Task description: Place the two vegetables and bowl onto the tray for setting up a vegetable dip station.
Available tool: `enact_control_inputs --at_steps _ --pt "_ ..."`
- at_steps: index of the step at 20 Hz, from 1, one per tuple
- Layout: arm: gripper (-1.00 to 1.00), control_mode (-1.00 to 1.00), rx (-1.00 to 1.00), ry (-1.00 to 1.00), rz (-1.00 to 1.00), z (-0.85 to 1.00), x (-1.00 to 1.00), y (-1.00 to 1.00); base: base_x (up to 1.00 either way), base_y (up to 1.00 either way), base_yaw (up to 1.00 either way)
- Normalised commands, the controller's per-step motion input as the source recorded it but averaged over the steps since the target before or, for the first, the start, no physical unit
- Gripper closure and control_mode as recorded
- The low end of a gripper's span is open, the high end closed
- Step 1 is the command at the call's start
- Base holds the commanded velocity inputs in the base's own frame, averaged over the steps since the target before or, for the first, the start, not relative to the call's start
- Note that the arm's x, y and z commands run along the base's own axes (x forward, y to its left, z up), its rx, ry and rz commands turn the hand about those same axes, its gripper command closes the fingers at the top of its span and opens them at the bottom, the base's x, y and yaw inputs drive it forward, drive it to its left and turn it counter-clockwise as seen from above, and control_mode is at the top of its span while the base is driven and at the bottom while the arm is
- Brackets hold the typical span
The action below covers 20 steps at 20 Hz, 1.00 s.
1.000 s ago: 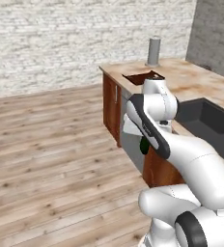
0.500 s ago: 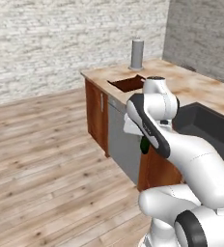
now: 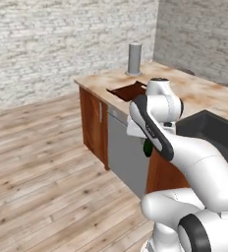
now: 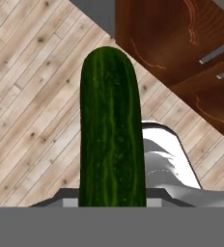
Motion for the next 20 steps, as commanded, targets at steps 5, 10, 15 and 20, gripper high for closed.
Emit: enact_control_inputs --at_steps 5,10,15,20 --pt "1.0 1.0 0.0 0.0 0.0 0.0 0.0 0.0 0.35 0.54 -0.2" --pt "1.0 1.0 0.0 0.0 0.0 0.0 0.0 0.0 0.34 0.52 -0.27" --pt "1.0 1.0 0.0 0.0 0.0 0.0 0.0 0.0 0.31 0.5 -0.31" --pt "1.0 1.0 0.0 0.0 0.0 0.0 0.0 0.0 0.28 0.47 -0.37"
